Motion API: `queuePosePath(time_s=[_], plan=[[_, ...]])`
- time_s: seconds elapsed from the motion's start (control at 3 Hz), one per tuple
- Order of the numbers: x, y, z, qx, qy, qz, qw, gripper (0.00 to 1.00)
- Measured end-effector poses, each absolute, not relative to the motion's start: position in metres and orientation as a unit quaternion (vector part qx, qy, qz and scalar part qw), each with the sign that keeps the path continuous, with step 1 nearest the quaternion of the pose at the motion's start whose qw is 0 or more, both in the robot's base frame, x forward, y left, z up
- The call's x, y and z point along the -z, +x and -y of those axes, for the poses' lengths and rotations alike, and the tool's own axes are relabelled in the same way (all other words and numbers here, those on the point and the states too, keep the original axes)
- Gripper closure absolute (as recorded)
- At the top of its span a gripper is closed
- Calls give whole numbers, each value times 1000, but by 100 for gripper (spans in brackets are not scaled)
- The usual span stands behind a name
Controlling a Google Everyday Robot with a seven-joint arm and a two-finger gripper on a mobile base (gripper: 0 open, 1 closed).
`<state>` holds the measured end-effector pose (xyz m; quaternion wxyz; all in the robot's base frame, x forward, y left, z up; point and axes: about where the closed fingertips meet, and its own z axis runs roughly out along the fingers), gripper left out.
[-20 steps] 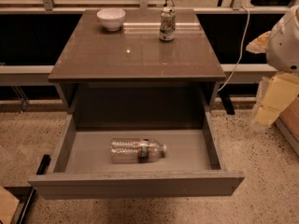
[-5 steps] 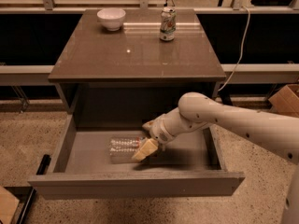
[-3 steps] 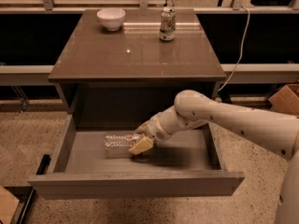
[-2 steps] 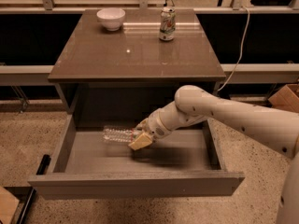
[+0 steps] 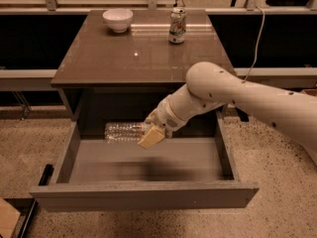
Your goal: Pick water bottle from top drawer and place on counter
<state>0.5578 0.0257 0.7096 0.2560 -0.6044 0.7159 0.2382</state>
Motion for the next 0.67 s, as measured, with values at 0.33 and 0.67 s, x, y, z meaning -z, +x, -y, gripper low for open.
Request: queuePosePath(time_s=[0.33,0.67], plan=[[-769,560,-16,-181,-638,-701,263,100],[-824,577,-5,-123,-664,-688,268,100]])
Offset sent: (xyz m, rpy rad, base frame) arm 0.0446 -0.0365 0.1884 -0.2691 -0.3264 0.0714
